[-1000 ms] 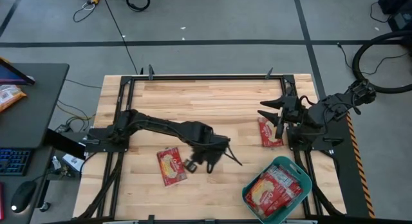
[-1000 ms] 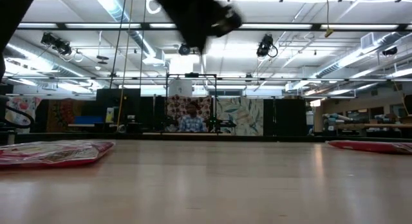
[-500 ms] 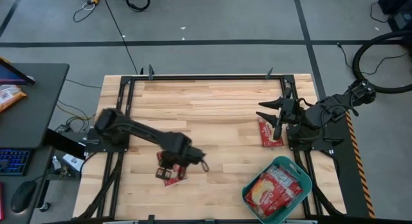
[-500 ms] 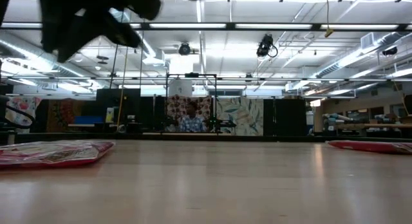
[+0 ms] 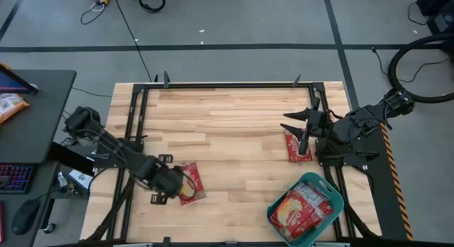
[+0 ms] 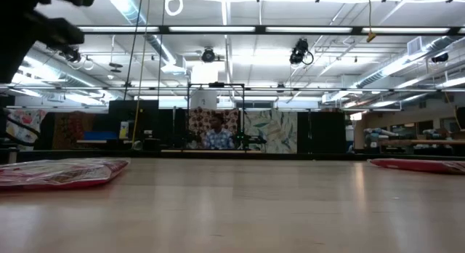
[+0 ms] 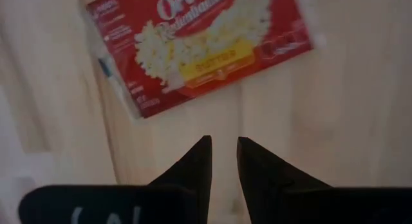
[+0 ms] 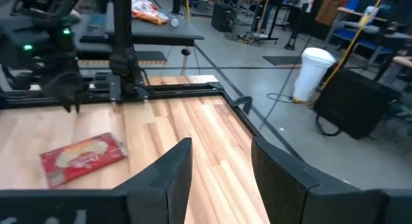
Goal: Sort popcorn bags into baskets
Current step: Put the red popcorn into the green bin
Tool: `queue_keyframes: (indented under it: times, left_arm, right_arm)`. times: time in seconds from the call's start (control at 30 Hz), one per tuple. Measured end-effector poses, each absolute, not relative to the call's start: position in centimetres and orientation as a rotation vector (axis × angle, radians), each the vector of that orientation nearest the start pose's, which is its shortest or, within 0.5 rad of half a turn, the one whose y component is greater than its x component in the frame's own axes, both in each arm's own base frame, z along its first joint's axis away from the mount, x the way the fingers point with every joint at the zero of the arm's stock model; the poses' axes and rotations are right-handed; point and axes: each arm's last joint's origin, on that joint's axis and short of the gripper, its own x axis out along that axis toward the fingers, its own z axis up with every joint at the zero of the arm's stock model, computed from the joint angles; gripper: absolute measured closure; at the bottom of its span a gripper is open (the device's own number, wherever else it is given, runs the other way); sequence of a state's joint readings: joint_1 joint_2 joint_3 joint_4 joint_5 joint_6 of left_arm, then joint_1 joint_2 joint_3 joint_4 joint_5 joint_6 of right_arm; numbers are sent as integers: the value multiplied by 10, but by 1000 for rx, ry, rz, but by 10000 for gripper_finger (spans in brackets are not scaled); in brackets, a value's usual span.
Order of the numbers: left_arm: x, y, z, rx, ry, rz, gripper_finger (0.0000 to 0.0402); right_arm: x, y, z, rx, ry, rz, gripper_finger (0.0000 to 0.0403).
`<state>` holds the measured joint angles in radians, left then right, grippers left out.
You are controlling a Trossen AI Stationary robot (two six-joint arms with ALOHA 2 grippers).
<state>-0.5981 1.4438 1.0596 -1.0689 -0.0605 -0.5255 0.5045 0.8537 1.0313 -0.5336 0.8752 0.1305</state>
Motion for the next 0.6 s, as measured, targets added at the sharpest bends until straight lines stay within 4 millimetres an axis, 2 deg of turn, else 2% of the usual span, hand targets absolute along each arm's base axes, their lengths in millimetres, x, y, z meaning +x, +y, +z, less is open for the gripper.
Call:
queue_keyframes:
  times: [0.27, 0.43, 0.6]
  left_arm:
    - [172, -152, 193, 228, 1401, -36, 324]
    - [153, -162, 195, 391, 1290, -4, 328]
    - [142, -165, 205, 500, 1133, 30, 340]
  right_arm:
    - [167, 52, 371, -97, 252, -479, 238]
    - [186, 46, 368, -98, 256, -521, 238]
    - [214, 38, 362, -153, 264, -530, 238]
